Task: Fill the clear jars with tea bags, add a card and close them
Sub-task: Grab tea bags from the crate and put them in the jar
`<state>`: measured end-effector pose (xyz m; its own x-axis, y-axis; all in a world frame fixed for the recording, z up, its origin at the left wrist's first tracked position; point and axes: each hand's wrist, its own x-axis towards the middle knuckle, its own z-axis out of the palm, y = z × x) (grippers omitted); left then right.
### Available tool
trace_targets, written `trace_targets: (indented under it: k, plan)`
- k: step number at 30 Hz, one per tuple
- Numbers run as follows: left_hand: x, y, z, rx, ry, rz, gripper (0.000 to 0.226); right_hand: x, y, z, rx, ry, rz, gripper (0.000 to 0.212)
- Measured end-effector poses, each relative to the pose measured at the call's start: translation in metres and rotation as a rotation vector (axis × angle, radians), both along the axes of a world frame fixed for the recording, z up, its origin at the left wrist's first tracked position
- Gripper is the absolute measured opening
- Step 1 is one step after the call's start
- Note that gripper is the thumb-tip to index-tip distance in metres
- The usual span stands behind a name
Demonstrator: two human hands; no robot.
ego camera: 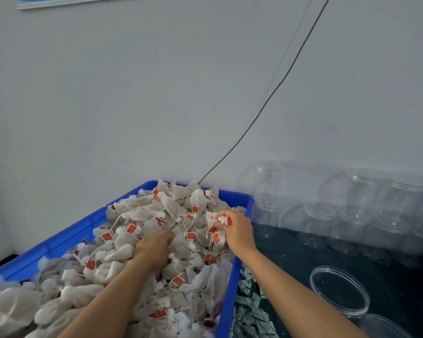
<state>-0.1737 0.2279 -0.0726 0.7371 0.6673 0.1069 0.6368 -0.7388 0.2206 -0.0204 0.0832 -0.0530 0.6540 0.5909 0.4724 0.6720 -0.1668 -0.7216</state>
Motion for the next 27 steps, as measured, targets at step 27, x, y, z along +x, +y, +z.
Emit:
trace_targets:
  k: [27]
  plan:
    - [-0.008, -0.013, 0.002, 0.076, -0.241, 0.032, 0.021, -0.024, -0.043, 0.05, 0.319, 0.222, 0.327, 0.022]
